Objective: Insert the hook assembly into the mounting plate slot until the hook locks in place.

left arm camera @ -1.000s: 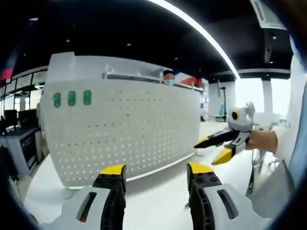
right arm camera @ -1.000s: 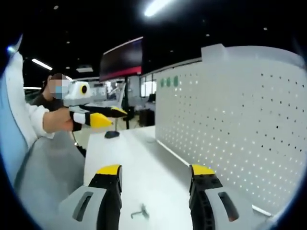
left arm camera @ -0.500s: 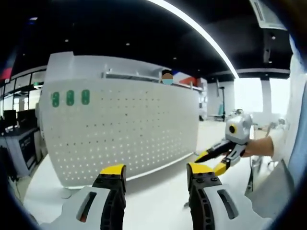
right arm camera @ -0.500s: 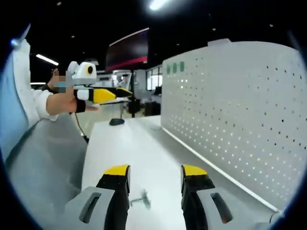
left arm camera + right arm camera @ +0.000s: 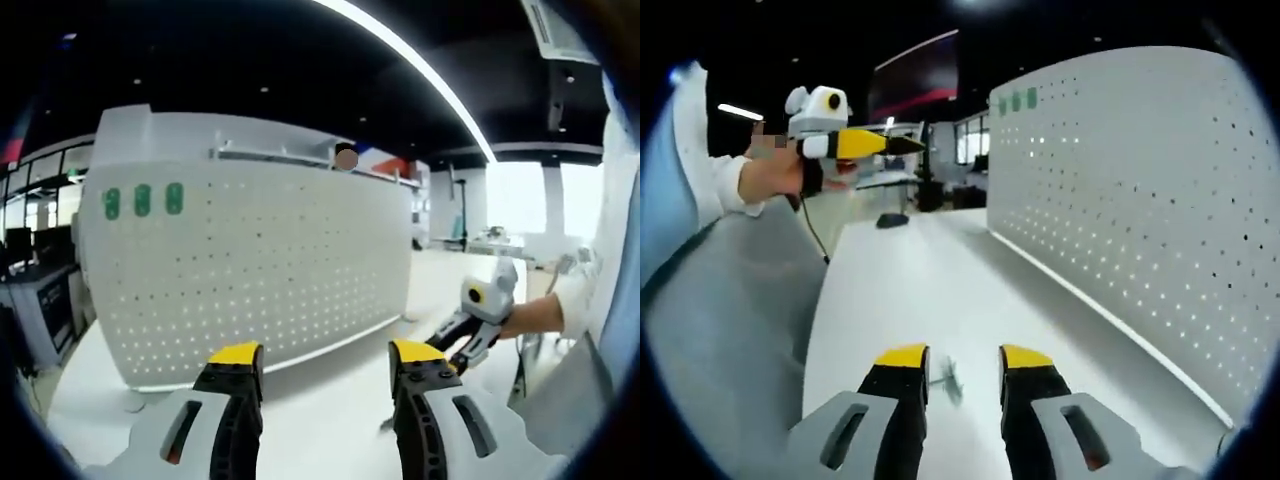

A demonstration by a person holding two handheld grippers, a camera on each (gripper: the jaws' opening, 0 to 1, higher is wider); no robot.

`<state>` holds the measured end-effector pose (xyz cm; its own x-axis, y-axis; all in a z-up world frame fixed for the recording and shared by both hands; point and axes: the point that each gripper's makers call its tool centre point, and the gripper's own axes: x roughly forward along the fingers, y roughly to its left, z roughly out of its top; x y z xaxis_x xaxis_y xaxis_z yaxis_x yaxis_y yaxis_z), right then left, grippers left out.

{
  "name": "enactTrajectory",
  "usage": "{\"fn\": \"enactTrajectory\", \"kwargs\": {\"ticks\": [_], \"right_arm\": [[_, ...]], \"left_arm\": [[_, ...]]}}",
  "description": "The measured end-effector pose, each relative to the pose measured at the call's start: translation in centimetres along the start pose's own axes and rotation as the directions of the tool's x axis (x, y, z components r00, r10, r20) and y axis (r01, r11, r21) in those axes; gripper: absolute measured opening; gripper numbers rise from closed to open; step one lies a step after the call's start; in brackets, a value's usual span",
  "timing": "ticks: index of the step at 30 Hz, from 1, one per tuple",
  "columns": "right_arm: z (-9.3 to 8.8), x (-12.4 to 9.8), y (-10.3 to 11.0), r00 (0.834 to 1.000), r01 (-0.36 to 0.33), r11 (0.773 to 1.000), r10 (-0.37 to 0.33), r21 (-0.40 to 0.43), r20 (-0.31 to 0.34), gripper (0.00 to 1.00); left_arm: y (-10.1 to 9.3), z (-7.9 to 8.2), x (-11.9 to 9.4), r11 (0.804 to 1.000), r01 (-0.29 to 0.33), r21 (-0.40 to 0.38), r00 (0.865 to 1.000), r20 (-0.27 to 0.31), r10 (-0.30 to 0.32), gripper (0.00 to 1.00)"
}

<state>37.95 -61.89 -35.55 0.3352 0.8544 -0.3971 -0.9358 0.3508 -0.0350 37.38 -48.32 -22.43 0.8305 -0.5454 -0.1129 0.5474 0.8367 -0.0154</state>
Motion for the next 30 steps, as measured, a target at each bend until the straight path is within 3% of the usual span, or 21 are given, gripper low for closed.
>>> {"fn": "enactTrajectory", "kwargs": {"ticks": [9,30], "right_arm": [[-2.5,1.0,0.2,0.998,-0.024,1.0,0.024,0.004,-0.053,0.17],[-5.1,3.0,0.3,0.988,-0.072,0.997,0.068,-0.023,-0.139,0.06]], "left_arm": [[-0.1,-0.1,0.0,1.0,0.004,0.002,1.0,-0.002,-0.004,0.52],[-0.5,-0.7,0.3,1.0,0.024,-0.002,0.999,-0.025,-0.024,0.52]]}}
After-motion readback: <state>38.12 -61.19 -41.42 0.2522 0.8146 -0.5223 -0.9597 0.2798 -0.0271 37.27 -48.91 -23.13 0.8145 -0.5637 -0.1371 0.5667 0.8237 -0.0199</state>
